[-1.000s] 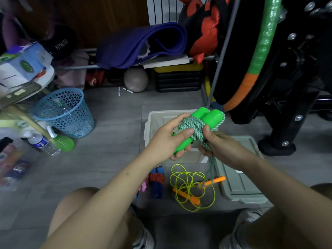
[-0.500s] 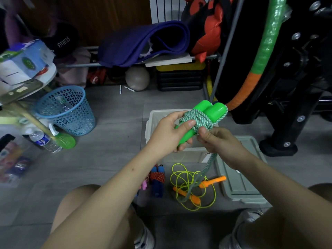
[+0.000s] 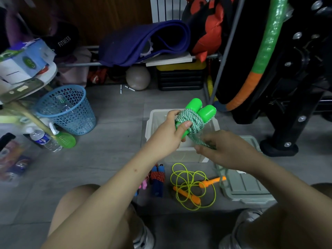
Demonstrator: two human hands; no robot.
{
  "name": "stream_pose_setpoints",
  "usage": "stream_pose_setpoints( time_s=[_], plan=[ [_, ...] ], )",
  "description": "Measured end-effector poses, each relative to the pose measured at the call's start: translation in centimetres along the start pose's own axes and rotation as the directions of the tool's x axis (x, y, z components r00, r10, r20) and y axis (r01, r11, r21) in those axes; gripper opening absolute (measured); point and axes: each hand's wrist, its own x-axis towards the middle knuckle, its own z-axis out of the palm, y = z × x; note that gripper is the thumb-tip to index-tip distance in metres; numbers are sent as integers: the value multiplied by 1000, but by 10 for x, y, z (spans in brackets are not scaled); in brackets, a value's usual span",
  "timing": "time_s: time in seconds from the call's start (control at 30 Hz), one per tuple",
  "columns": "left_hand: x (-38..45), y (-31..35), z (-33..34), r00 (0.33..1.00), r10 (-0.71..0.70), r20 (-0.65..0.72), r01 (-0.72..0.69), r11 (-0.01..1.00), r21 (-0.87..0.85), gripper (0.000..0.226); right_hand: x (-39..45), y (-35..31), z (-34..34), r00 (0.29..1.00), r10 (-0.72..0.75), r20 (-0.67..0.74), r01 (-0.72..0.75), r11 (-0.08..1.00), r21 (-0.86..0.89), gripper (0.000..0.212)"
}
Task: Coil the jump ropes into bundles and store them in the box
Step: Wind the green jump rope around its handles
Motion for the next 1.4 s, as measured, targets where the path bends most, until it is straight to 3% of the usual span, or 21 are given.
stream_pose_setpoints(
  time_s=[0.1, 0.2, 0.3, 0.4, 0.47, 0.53, 0.6, 0.67, 0.73, 0.8, 0.9, 0.97, 1.07, 1.13, 1.23, 1.4],
  plan=[
    [2, -2, -6, 999, 31, 45, -38, 984, 172, 40, -5, -5, -16, 999, -44, -29, 47, 994, 95, 26],
    [-4, 4, -5, 974, 28, 227, -65, 985, 160, 64, 0, 3, -25, 973, -61, -220, 98, 983, 157, 27],
    [-9, 14, -2, 947, 7, 322, -119, 937, 329, 83, 4, 8, -26, 952, -80, -297, 92, 995, 26, 31],
    [-15, 23, 3, 936, -23, 352, -161, 861, 482, 75, 7, 8, -19, 918, -145, -368, 92, 983, -158, 33],
    [-18, 27, 5, 933, -11, 360, -189, 837, 514, 70, 10, 11, -21, 918, -99, -383, 52, 990, -130, 30],
    [-22, 27, 5, 931, 38, 363, -217, 857, 467, 60, 16, 18, -27, 940, 4, -342, 23, 997, 74, 30],
    [-24, 27, 5, 936, 102, 338, -236, 892, 385, 44, 22, 28, -31, 974, 65, -216, 21, 928, 372, 39],
    [-27, 27, 6, 938, 105, 330, -231, 901, 368, 53, 23, 35, -33, 997, 17, -69, 24, 830, 557, 37],
    [-31, 26, 8, 942, 56, 332, -194, 896, 400, 88, 23, 41, -33, 997, -51, 51, 7, 777, 630, 30],
    [-33, 24, 8, 944, 46, 326, -163, 926, 341, 104, 22, 44, -33, 993, -60, 100, -25, 728, 685, 26],
    [-34, 20, 4, 949, 109, 294, -160, 975, 155, 101, 25, 47, -23, 992, -58, 108, -53, 591, 805, 21],
    [-34, 17, 2, 950, 139, 281, -182, 974, 134, 96, 27, 46, -17, 991, -36, 131, -93, 522, 848, 21],
    [-32, 14, 2, 937, 164, 308, -207, 972, 113, 87, 25, 47, -19, 988, -2, 154, -131, 511, 850, 10],
    [-32, 18, 1, 925, 218, 310, -227, 974, -6, 76, 21, 50, -23, 982, 13, 188, -174, 453, 874, 26],
    [-31, 21, -1, 959, 196, 206, -131, 947, -293, 55, 17, 52, -23, 971, 29, 237, -233, 321, 918, 78],
    [-30, 19, 0, 988, 79, 134, -14, 904, -428, 41, 21, 41, -10, 964, -29, 265, -257, 166, 952, 95]
  ],
)
